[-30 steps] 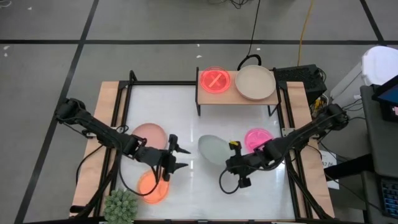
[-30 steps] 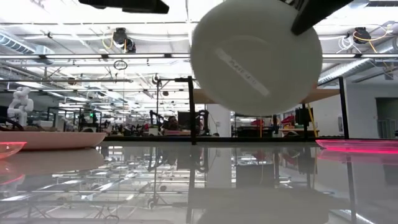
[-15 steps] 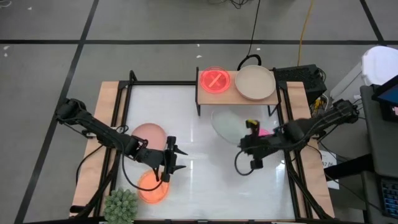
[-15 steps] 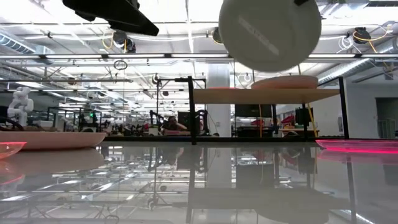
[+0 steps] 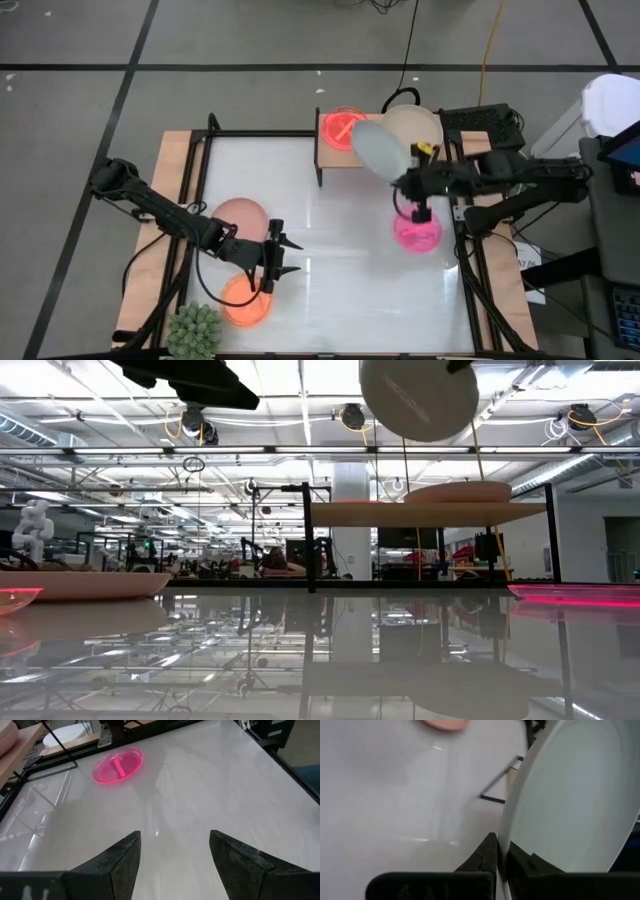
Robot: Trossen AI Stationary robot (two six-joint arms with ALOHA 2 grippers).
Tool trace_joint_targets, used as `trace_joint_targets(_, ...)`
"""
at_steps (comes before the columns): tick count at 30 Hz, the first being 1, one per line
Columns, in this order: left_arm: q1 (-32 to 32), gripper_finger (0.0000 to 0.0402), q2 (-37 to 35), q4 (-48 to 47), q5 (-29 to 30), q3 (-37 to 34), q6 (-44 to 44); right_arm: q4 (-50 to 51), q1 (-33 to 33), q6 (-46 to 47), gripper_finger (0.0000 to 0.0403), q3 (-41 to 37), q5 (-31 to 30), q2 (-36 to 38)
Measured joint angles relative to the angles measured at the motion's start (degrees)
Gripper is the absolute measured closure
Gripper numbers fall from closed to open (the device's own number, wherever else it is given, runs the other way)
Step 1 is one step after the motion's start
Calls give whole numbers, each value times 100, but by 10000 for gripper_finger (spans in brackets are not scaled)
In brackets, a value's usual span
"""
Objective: Place and stack plates onto a shelf
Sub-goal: Stack the gray plate on top of the light brown plate on the shelf
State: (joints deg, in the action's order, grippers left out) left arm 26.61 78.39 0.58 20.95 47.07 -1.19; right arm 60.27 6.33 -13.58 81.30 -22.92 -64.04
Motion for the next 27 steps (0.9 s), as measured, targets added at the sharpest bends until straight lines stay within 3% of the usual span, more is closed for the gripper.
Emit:
trace_joint_targets(7, 0, 160, 2, 4, -1, -2, -3, 58, -1039, -844, 400, 0, 0, 51)
trace_joint_targets(13, -27, 160, 2, 7, -9, -2, -11, 490, -1750, -968, 400, 0, 0, -109)
trace_joint_targets(27, -223, 160, 2, 7, -9, -2, 29, 1071, -2590, -969, 400, -4, 3, -684)
